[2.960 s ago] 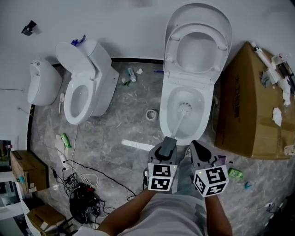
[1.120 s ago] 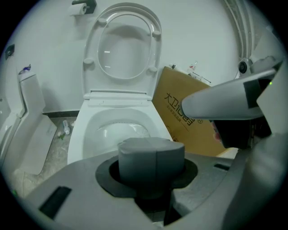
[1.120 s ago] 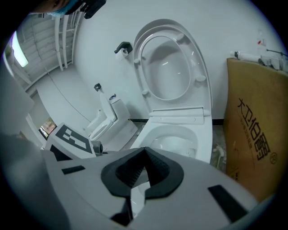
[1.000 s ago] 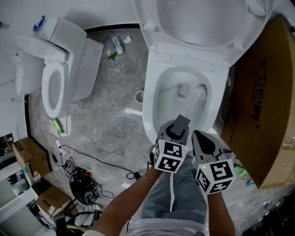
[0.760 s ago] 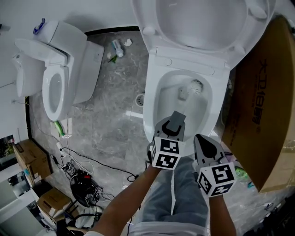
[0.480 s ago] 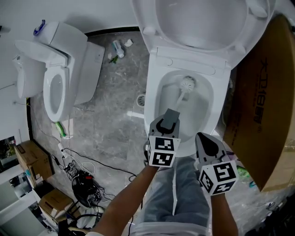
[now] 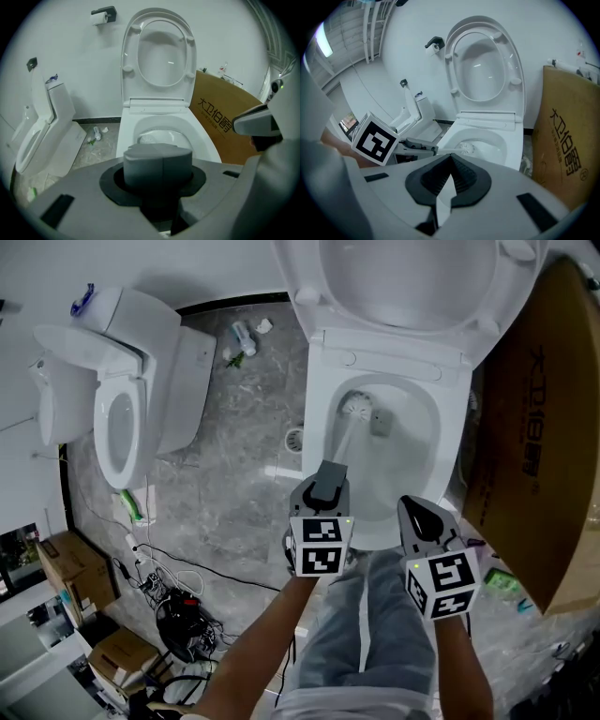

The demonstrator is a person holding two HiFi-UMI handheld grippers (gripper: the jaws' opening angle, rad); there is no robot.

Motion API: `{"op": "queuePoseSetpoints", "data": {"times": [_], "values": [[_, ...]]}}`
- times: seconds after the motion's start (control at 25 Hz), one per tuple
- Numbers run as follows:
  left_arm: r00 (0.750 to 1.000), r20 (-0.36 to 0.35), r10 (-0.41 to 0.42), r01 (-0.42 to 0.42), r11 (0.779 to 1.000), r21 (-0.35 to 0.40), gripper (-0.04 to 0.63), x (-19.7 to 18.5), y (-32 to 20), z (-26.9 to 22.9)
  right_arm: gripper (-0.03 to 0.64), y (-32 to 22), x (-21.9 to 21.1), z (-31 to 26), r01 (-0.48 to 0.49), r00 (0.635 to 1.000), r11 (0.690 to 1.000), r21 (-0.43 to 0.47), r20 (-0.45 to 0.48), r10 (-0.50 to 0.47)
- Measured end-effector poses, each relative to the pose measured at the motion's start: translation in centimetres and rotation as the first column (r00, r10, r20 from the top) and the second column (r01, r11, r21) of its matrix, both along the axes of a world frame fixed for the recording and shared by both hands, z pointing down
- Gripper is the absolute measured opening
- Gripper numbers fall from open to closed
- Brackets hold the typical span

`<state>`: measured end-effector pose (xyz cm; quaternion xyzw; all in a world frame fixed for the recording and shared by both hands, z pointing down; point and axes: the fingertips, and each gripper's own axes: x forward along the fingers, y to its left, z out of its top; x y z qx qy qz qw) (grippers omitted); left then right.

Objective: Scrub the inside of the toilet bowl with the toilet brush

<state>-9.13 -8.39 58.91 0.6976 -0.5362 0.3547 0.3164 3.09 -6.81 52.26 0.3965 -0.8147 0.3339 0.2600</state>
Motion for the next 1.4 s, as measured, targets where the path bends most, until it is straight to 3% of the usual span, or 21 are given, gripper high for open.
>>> {"op": "queuePoseSetpoints", "data": {"times": [0.44,0.88,1.4], "values": [[0.999,0.027,0.042,-0.041,0.998,-0.052,0.158,-2.1,4.9,0.0,-0.002,0.9,-0.6,-0.9,-0.034,0.999,0.999,0.028,-0.007,0.034],[0.998,0.009,0.069,-0.067,0.984,-0.166,0.158,-1.2,12.0,-0.6,-0.002,2.2,-1.0,-2.5,-0.055,0.998,0.996,0.065,-0.005,0.055],[0.988,-0.097,0.121,-0.141,0.964,-0.227,0.158,3.9,16.5,-1.1,-0.002,3.6,-0.3,-3.0,-0.079,0.997,0.995,0.055,0.001,0.079]]}}
